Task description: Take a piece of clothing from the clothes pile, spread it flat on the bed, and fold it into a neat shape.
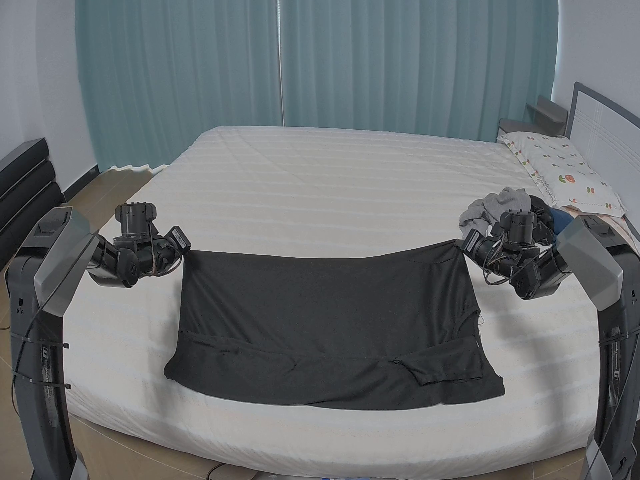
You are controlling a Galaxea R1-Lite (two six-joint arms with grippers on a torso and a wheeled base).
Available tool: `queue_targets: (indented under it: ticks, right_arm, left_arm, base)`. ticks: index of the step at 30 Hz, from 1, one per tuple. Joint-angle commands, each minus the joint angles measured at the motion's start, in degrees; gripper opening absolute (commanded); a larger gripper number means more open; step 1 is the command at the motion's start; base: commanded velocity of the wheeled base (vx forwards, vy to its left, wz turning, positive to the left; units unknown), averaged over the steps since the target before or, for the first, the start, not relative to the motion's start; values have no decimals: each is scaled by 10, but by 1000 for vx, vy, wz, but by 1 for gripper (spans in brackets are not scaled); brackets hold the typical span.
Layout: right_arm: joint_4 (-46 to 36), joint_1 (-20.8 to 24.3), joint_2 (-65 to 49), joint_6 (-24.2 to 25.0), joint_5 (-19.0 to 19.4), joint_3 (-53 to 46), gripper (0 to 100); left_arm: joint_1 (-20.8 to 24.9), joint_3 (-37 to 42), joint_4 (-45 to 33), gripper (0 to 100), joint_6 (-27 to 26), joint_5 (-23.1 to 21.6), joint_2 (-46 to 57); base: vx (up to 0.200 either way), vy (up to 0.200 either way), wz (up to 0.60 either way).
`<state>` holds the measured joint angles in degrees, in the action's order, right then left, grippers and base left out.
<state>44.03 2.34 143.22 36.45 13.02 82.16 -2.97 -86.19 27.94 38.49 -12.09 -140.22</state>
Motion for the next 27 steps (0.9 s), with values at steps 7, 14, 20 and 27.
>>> queue_targets:
  ticks: [7,14,20,27]
  right_arm:
    - [-8,-4,2,-2,-3,-10,0]
    - [-10,-7,-28,-1,8,-43,0]
    - [-11,-9,-51,-2,27,-77,0]
    - [-25,-11,-85,-8,39,-137,0]
  left_arm:
    - [-1,5,-6,0,0,0,5]
    - [-1,39,-5,0,-2,-6,31]
    - [-1,63,-7,0,-3,-7,56]
    - [0,132,-39,0,-38,-10,93]
  base:
    - [0,0,0]
    - [0,0,0]
    - [0,0,0]
    - [0,0,0]
